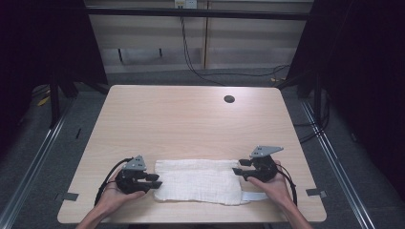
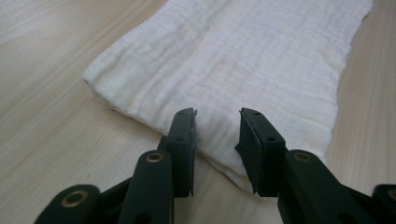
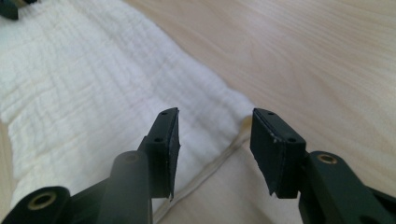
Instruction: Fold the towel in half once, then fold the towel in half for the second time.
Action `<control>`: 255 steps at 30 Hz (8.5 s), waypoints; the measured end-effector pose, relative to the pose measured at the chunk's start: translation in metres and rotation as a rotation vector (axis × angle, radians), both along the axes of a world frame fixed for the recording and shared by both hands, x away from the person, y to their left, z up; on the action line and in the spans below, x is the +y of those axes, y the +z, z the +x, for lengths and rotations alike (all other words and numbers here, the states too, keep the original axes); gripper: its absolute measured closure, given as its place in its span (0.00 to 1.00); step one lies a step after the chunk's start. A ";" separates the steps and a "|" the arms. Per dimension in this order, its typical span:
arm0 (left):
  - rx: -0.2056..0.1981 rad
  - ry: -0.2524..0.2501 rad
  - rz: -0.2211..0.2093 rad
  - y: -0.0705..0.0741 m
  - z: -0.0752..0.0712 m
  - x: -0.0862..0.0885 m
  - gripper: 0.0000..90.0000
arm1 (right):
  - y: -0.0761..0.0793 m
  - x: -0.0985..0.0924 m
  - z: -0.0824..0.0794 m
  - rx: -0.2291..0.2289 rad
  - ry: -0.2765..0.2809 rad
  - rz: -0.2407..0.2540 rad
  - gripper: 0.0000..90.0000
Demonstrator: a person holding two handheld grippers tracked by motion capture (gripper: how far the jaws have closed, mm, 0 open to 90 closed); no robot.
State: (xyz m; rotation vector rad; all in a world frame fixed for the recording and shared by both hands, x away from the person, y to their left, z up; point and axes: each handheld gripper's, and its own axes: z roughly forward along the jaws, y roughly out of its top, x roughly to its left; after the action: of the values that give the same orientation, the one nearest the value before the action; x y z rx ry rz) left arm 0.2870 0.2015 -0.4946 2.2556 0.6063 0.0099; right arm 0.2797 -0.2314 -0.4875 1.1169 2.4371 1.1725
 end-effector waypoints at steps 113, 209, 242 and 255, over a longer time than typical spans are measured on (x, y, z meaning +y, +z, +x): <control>-0.021 0.143 -0.051 0.011 0.072 -0.021 0.51 | -0.009 0.211 -0.027 0.053 0.487 -0.060 0.76; -0.011 0.228 -0.242 0.072 0.072 0.063 0.97 | 0.067 0.265 -0.003 -0.014 0.470 0.230 0.96; 0.043 0.072 -0.177 0.057 0.094 -0.062 0.97 | 0.062 0.165 -0.009 -0.016 0.357 0.248 0.96; 0.084 0.080 -0.184 0.041 0.088 -0.085 0.97 | 0.051 0.146 -0.023 -0.025 0.324 0.192 0.96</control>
State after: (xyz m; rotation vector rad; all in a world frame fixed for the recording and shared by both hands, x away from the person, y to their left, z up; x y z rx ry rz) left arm 0.3748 0.1166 -0.4531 2.0611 0.7132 -0.0978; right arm 0.2567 -0.0852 -0.4368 0.7612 2.5979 1.5319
